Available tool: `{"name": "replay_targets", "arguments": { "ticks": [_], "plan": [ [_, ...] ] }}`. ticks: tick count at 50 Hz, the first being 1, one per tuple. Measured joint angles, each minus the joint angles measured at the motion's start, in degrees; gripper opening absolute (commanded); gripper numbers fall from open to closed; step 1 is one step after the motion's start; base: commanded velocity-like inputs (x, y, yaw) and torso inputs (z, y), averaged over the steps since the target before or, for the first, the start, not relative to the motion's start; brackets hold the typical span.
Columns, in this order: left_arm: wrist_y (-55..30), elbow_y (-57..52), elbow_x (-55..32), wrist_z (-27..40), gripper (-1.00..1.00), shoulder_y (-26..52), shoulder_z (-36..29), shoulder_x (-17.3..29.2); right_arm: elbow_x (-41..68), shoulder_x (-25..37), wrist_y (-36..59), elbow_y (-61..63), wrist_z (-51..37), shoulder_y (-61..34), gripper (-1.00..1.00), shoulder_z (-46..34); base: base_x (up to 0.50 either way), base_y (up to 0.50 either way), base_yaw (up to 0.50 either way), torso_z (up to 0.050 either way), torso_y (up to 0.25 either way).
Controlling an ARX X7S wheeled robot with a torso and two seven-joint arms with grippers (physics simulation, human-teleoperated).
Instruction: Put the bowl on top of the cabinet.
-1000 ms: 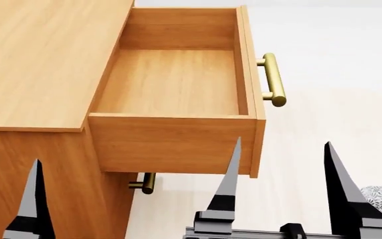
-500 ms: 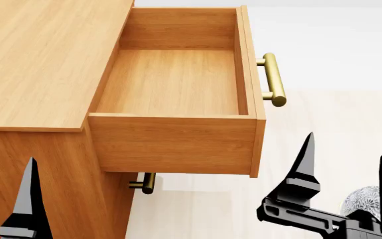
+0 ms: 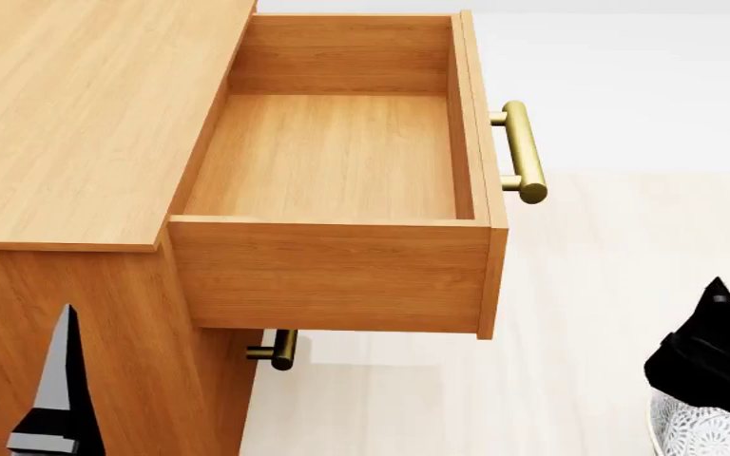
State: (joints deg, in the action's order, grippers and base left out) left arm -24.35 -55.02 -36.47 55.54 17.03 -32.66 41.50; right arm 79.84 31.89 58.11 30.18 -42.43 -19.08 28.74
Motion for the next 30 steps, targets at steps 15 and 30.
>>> {"name": "replay_targets", "arguments": {
  "ticks": [15,30],
  "plan": [
    [0.24,-0.15,0.03,0.05,1.00,0.07,-0.26,0.00,17.36,8.15,6.65,-12.97,-11.11,-3.63,1.00,1.94,0.00,0.00,0.00,0.000,0.000],
    [-0.11,-0.67,-0.31,0.42,1.00,0.41,-0.40,0.21,25.38,13.74,8.19,-23.34,-15.90,-6.38,1.00,1.46,0.00,0.00,0.00,0.000,0.000]
  ]
}}
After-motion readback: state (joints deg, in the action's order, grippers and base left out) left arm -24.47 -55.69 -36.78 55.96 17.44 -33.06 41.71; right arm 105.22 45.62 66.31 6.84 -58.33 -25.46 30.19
